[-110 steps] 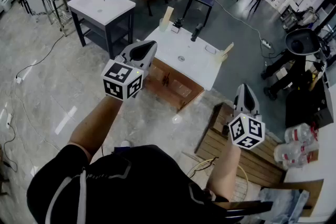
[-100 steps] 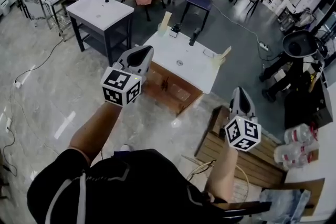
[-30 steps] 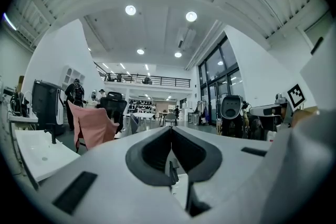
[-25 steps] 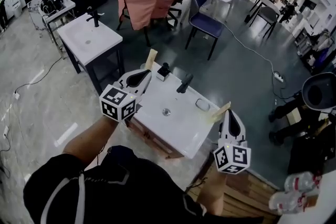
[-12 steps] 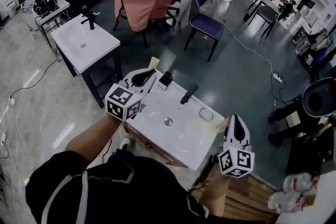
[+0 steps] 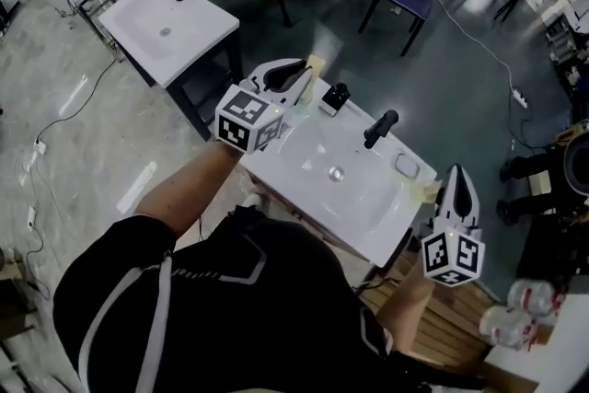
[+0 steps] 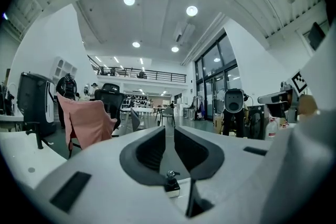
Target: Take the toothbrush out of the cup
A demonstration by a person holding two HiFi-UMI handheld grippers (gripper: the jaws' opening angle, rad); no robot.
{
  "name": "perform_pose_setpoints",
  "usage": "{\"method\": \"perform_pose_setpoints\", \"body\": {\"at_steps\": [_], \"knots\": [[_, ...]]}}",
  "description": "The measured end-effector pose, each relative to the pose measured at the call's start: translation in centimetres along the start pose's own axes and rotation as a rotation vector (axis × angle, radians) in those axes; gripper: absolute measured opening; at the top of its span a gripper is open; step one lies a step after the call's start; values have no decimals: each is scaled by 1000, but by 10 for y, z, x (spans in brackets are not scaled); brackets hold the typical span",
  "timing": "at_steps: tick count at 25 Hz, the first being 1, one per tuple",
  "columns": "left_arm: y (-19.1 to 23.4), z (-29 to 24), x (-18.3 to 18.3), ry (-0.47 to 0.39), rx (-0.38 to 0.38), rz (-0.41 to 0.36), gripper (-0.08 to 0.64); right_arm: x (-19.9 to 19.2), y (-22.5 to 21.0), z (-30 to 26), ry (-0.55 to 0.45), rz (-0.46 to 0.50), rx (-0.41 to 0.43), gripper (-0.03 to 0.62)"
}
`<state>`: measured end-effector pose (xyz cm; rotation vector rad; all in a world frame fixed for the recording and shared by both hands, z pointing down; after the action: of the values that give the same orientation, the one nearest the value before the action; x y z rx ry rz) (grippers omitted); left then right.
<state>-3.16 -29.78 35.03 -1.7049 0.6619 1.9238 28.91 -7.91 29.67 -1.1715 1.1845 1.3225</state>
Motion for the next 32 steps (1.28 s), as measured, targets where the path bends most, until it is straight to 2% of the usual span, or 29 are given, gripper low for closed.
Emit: {"method": "perform_pose_setpoints", "body": {"at_steps": [2, 4, 6, 15, 19, 28, 32], "knots": [[11, -3, -14, 28, -11, 13, 54, -7, 5, -4, 21, -6, -10, 5], [22, -8, -30, 59, -32, 40, 139, -13, 9, -8, 39, -16, -24, 5], [34, -15, -47, 91, -45, 61, 176, -17, 12, -12, 50, -21, -38, 5], [76, -53, -124, 224, -123, 118, 187, -35, 35, -18, 120, -15, -105, 5], [93, -68, -152, 264, -140, 143, 215, -44, 44, -19, 140, -9, -140, 5], [109, -94, -213, 372, -212, 157, 232, -69, 55, -15, 186, -25, -222, 5], [111, -104, -231, 398, -284, 180, 232, -75, 61, -14, 208, -27, -240, 5]]}}
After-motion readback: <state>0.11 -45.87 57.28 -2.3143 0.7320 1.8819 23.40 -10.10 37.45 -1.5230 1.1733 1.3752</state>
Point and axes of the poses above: the fingertips, and each gripper's own axes: z backward along the fingers, y to its left, x out of its top, the point moved 8 cm from there along z, backward along the fingers, and after that the axes turned 7 degrees about -y, right-handed, at the moved point
